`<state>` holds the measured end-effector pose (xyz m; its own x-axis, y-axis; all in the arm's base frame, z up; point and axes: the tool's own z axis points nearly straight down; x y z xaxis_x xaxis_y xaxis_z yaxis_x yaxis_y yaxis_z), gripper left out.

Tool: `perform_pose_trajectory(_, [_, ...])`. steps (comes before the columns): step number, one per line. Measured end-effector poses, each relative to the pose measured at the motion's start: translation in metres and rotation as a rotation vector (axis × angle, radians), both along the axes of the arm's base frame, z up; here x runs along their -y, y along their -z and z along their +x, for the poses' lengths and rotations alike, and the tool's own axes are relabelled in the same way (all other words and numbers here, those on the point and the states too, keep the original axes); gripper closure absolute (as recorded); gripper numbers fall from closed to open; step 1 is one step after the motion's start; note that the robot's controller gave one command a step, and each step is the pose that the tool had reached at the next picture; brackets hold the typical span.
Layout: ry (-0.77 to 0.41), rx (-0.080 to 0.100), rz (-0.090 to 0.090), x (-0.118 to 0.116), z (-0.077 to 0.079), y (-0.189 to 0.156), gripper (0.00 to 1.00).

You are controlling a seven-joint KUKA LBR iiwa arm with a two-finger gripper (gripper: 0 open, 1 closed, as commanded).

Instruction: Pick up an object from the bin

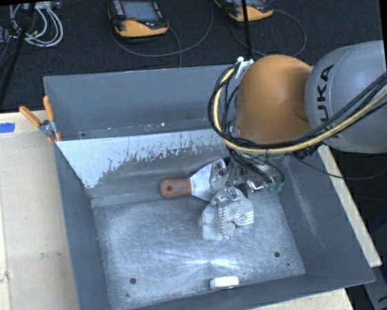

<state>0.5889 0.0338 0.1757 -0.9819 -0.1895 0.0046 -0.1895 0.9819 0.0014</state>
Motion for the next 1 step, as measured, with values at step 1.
perform_pose_trajectory(1, [-0.063, 0.005, 0.0, 0.0065, -0.0027, 0.0089, 1.0])
